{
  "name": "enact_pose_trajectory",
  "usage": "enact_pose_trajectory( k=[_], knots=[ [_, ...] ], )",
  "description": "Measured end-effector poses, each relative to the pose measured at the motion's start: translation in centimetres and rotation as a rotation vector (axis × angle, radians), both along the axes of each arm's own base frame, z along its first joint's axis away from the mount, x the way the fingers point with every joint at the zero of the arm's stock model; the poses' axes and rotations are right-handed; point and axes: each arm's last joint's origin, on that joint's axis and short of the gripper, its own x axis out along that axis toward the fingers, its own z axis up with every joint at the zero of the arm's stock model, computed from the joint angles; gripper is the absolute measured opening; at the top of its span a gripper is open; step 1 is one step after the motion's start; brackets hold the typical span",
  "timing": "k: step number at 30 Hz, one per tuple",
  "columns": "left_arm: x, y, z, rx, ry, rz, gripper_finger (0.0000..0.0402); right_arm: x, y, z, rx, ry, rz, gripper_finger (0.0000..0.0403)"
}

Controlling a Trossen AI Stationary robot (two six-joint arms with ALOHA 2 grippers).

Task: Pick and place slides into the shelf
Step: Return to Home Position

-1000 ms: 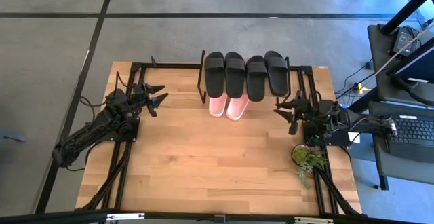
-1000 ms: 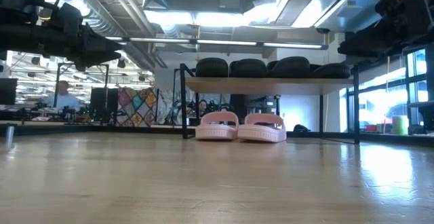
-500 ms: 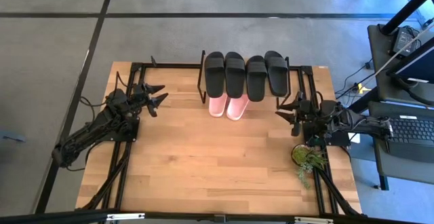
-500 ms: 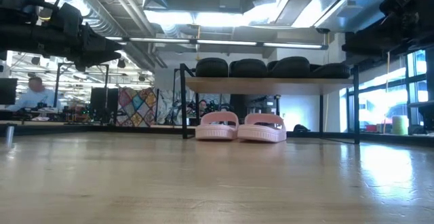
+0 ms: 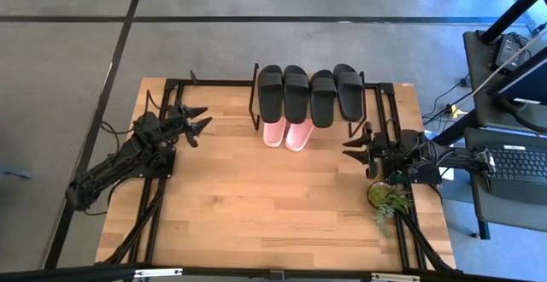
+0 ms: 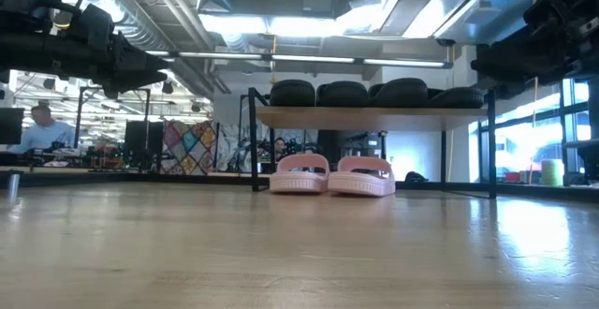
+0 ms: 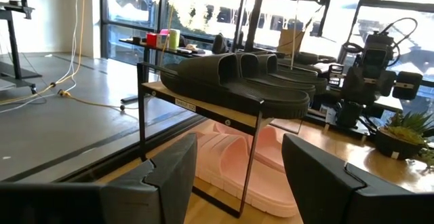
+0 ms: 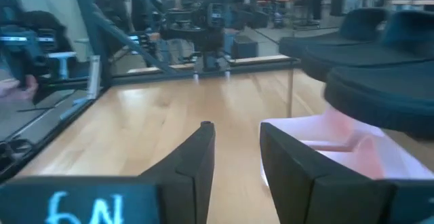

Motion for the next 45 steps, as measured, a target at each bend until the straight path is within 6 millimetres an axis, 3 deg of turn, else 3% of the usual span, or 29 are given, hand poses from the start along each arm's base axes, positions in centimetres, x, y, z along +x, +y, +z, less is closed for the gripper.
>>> enact_pose_trajectory(
  k=[45],
  knots=[
    [0.00,0.00,0.00,0.000,0.000,-0.001,0.0208,0.01,0.02,-0.03,-0.013,0.004,0.009,0.0120]
  ],
)
